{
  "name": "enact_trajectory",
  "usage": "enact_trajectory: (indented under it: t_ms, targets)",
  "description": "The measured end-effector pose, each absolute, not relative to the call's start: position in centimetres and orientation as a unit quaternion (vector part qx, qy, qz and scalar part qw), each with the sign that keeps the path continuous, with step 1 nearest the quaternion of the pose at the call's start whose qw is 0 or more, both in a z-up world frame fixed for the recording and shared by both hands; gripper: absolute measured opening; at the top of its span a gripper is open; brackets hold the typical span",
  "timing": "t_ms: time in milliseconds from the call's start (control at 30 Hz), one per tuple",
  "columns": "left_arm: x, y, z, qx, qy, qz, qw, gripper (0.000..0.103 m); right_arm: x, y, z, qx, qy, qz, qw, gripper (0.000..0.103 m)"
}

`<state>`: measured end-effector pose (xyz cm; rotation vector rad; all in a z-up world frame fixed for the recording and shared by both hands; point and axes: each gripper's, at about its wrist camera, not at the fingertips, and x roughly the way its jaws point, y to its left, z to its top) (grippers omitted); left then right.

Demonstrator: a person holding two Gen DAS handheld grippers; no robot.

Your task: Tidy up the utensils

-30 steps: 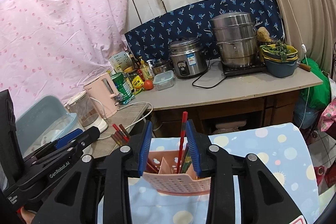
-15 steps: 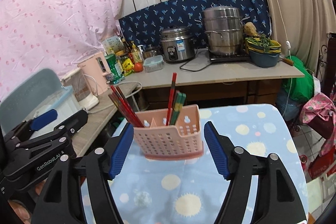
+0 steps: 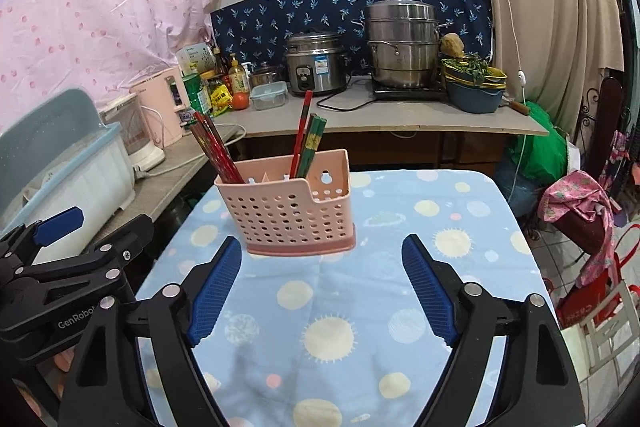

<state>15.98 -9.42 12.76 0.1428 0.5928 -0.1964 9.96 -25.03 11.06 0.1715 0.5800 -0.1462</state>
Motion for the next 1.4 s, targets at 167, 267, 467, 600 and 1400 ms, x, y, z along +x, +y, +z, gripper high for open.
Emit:
enact_trajectory:
  t_ms: [167, 267, 467, 600, 1400]
  targets:
    - [15.7, -9.0, 11.7, 0.067, 0.309, -0.092, 0.944, 0.094, 9.7, -24.9, 10.3, 0.081, 0.299, -0.075, 0.948, 0.084]
    - [15.4, -8.9, 11.1, 0.066, 0.315, -0.09, 0.942, 0.094, 9.5, -24.6, 9.9, 0.08, 0.305, -0.075, 0.946, 0.085]
    - [15.2, -8.5, 10.3, 0.062, 0.329, -0.085, 0.939, 0.096, 9.5, -24.6, 8.9, 0.083, 0.323, -0.074, 0.94, 0.086]
    - [15.2, -8.3, 9.6, 0.061, 0.339, -0.08, 0.936, 0.096, 9.3, -24.4, 8.7, 0.078, 0.322, -0.078, 0.94, 0.097]
    - [15.9, -7.9, 7.9, 0.059, 0.359, -0.074, 0.929, 0.096, 10.3, -24.1, 7.0, 0.066, 0.35, -0.093, 0.93, 0.097]
